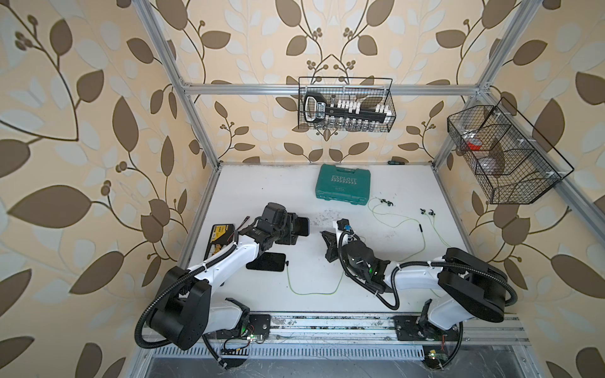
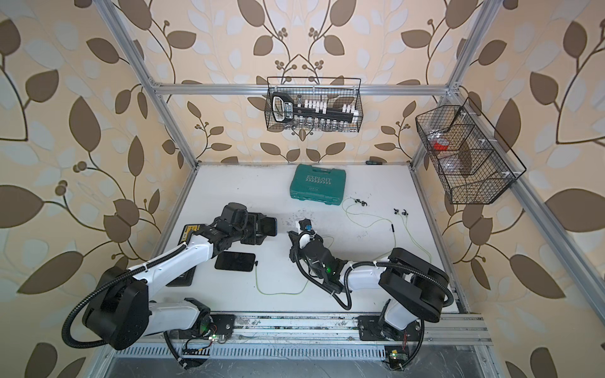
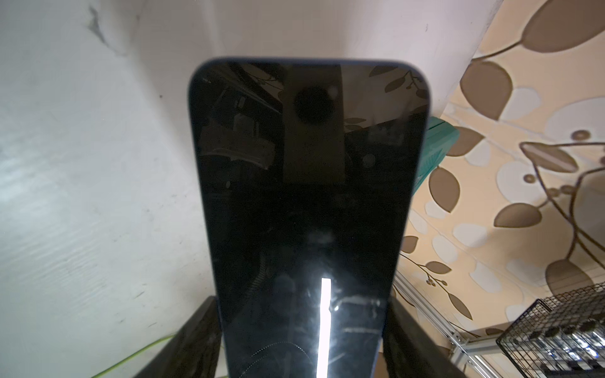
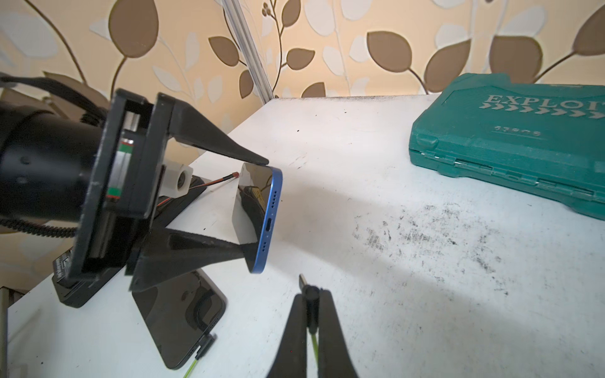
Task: Plug wired earphones into phones
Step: Insert the wired earphone into the phone.
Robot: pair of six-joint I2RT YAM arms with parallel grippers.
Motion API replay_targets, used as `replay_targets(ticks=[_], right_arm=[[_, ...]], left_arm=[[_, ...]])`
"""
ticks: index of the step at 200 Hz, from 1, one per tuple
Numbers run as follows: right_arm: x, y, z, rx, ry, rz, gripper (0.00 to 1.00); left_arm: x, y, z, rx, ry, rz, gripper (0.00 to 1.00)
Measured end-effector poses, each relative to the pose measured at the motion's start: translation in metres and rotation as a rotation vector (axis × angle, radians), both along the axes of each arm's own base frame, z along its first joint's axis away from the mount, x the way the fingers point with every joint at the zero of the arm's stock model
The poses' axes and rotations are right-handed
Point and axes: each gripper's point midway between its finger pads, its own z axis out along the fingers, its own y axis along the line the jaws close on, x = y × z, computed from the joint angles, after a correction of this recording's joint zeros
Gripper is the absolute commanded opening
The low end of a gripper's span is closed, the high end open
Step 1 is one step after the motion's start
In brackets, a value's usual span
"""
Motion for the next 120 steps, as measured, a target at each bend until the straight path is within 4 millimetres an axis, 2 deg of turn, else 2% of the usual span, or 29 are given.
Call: replay_targets(ticks=[48,94,120], right_arm=[[0.001,-0.004,0.014,0.014,-0.042,-0.022,0.00],[0.002,-0.008,0.029,0.046,-0.071,-0.043,0.00],[0.001,-0.007,0.030,0.046,-0.071,-0.040,0.00]], left_arm=[[-0.014,-0.016,0.023,-0.045,-0.038,0.005,0.44],[-0.033,-0.023,0.018,-0.021,0.009,0.004,0.43],[-0.038,-0.022,0.015,-0.007,0.024,0.013,0.42]])
